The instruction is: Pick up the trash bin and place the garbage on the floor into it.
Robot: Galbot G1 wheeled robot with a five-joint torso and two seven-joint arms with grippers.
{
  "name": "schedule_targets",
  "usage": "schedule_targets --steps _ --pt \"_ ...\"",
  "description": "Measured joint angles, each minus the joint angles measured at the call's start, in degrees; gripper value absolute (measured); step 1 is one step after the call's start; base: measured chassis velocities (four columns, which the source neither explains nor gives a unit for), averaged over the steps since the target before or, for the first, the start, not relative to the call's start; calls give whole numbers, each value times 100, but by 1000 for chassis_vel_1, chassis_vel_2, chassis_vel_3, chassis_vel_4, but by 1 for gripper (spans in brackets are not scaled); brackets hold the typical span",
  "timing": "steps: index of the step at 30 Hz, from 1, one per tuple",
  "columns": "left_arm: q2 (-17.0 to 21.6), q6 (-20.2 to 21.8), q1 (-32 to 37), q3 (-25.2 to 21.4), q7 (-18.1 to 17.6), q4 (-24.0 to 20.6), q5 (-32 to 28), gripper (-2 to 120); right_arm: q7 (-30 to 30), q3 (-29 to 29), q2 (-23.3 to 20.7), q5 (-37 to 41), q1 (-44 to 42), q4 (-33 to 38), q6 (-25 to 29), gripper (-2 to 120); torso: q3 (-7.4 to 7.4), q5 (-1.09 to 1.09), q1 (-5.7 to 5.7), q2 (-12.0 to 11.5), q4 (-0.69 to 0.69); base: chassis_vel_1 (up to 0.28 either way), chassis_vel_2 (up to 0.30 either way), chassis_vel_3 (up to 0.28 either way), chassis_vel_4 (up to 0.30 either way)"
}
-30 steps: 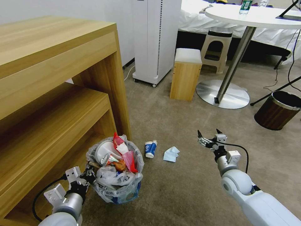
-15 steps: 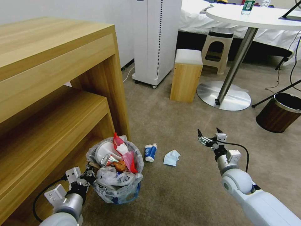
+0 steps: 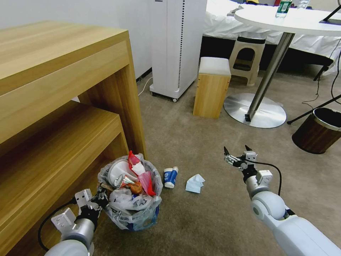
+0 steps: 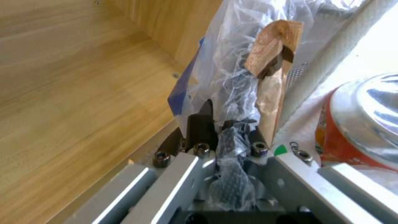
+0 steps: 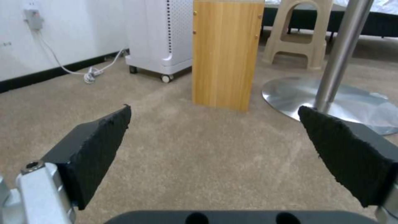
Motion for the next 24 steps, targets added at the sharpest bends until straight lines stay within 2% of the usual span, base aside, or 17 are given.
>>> schedule_targets --steps 4,14,24 --pt "10 0 -3 2 1 13 -8 1 1 -20 2 179 -16 39 -23 100 -1 0 0 0 0 0 0 0 0" --pt "-11 -2 -14 17 3 26 -16 1 -37 -24 -124 630 -217 3 -893 100 -1 0 0 0 0 0 0 0 0" --pt "-12 -28 28 21 15 26 -15 1 -336 -97 -36 1274 -12 -797 -1288 100 -1 0 0 1 0 0 0 0 0"
